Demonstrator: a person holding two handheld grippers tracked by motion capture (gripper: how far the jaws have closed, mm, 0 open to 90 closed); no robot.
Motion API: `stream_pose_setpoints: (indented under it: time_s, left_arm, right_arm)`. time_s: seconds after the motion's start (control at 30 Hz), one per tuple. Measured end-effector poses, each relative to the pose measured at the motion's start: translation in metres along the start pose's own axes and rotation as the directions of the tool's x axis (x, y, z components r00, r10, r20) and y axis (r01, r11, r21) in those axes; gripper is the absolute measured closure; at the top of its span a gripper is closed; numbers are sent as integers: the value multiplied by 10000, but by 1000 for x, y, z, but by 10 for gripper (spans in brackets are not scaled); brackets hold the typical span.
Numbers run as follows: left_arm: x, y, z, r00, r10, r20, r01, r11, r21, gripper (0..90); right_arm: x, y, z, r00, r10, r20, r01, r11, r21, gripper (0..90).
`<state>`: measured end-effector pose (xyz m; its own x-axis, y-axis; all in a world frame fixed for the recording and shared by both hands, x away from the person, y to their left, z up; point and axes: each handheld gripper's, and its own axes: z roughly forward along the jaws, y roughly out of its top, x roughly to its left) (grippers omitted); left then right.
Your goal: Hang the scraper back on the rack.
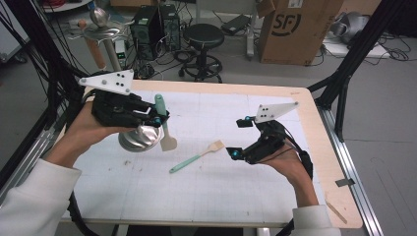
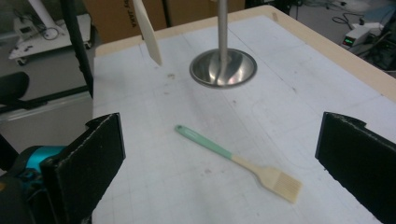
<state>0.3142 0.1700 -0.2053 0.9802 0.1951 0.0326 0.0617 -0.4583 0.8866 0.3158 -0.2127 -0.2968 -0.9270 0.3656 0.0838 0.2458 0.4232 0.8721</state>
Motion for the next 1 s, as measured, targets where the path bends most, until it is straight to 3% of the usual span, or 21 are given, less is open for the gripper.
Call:
stream_pose_setpoints:
  time_s: [0.37, 0.5, 1.0]
  left_arm:
    - [4, -14, -35, 9992, -193, -357, 204, 9994, 280, 831]
    - [6, -19, -48, 9984, -272, -492, 297, 9983, 506, 831]
    - [16, -25, -88, 9948, -551, -856, 584, 9976, 372, 830]
  right_arm:
    - [-3, -28, -9, 9999, -160, -56, 161, 9997, 195, 2]
    - [-5, -35, -14, 9999, -82, 91, 82, 10000, 27, 2]
    - [-3, -57, -31, 9995, -67, 321, 70, 9999, -74, 2]
